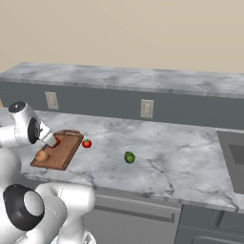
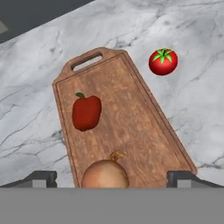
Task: Place the avocado, onion, tomato, and bell pepper on the cutting board.
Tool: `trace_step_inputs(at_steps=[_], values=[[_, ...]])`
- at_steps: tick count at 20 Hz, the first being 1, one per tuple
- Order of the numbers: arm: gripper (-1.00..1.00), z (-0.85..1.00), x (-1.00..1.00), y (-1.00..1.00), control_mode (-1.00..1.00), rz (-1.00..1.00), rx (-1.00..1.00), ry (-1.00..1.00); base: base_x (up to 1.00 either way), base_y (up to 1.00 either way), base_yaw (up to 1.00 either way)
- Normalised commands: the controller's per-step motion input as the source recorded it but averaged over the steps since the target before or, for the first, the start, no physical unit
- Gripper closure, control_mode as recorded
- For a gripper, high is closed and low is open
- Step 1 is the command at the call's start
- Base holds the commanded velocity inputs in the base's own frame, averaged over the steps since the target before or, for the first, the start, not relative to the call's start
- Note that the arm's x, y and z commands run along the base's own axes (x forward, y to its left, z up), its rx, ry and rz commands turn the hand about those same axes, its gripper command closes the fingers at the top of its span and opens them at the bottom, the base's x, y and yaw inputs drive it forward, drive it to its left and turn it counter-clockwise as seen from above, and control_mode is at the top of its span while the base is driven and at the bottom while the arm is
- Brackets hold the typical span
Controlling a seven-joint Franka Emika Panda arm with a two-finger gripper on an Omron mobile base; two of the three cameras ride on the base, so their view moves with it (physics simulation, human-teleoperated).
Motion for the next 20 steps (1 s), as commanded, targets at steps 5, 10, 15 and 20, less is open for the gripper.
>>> trace_step_inputs(at_steps=[5, 10, 15, 20], values=[[-1.00, 0.44, 0.00, -0.69, -1.00, 0.01, 0.00, -0.08, 0.00, 0.00, 0.00], [-1.00, 0.18, 0.03, -0.61, -1.00, 0.00, 0.00, -0.01, 0.00, 0.00, 0.00], [-1.00, 0.01, 0.22, -0.41, -1.00, 0.03, 0.00, 0.01, 0.00, 0.00, 0.00], [-1.00, 0.00, 0.20, -0.33, -1.00, 0.06, 0.00, 0.00, 0.00, 0.00, 0.00]])
